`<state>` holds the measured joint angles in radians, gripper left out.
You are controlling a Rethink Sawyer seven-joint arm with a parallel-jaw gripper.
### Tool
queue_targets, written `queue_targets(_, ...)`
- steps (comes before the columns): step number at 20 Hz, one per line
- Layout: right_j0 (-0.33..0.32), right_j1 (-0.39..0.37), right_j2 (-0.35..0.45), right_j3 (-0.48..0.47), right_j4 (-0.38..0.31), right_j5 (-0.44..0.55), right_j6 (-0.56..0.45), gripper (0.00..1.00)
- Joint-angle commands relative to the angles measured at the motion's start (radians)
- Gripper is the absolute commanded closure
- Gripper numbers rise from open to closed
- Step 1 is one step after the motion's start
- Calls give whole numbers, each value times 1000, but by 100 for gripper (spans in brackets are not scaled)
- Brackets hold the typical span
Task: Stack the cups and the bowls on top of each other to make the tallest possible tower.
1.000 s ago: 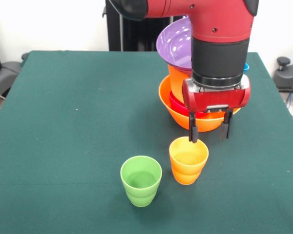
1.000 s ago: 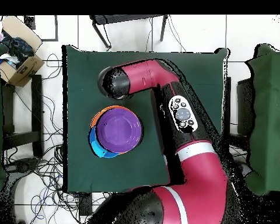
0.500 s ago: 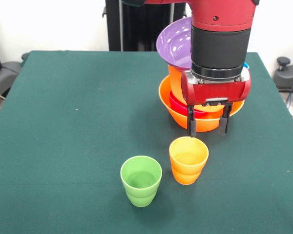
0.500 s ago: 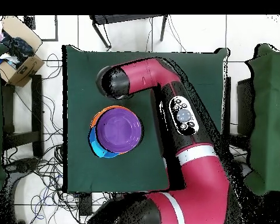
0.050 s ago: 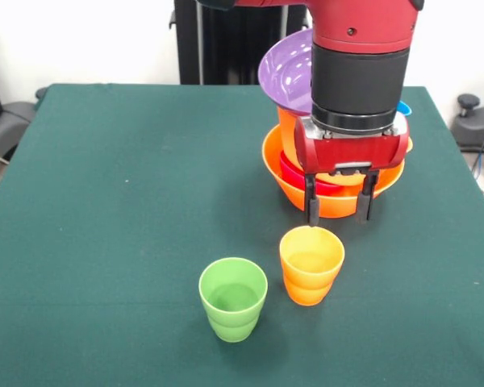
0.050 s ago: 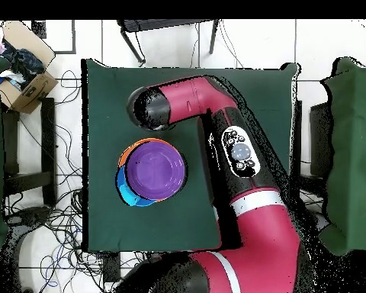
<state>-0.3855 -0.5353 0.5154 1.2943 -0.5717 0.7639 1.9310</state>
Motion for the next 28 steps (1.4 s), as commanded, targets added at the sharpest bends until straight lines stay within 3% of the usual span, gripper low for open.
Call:
queue_targets(1, 26, 53, -27, -2, -44, 61, -109, 0)
queue_targets(4, 31, 68, -26, -21, -56, 54, -117, 0)
queue_targets(10, 24, 59, -24, 26, -70, 8, -122, 0)
queue_targets(28, 26, 132, -22, -16, -172, -66, -152, 0)
